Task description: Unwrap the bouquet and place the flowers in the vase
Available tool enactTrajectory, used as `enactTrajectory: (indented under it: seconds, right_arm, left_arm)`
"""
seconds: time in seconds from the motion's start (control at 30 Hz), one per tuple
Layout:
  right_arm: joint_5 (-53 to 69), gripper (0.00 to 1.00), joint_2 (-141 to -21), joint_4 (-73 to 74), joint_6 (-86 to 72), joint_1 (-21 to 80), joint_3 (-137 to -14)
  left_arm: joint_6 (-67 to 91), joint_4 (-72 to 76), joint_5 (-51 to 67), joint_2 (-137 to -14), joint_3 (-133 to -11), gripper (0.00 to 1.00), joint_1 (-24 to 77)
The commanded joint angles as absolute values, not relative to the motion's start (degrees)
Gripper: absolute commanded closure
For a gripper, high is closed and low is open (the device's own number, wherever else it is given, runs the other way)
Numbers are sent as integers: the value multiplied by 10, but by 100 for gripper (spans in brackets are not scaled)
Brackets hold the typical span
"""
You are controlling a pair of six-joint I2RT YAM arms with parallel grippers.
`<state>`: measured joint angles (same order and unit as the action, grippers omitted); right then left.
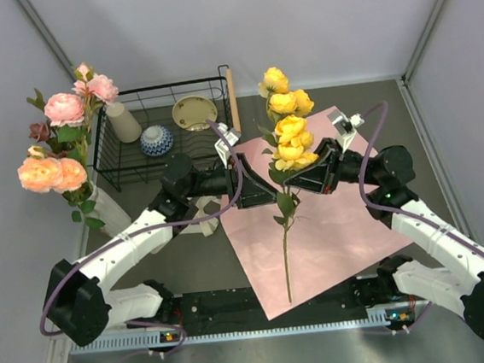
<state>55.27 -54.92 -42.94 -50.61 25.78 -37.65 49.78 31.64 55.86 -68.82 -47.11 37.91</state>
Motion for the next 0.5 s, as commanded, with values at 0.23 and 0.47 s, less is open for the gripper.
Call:
enactTrajectory:
  seconds: [0.23, 0.47]
  right_arm:
    - [562, 100, -553, -482, -513, 264, -403]
    - [566, 100, -563, -486, -513, 273, -406]
  left_arm:
    - [526, 395, 561, -709, -506, 50, 395]
    - [561, 430, 556, -734, -513, 55, 398]
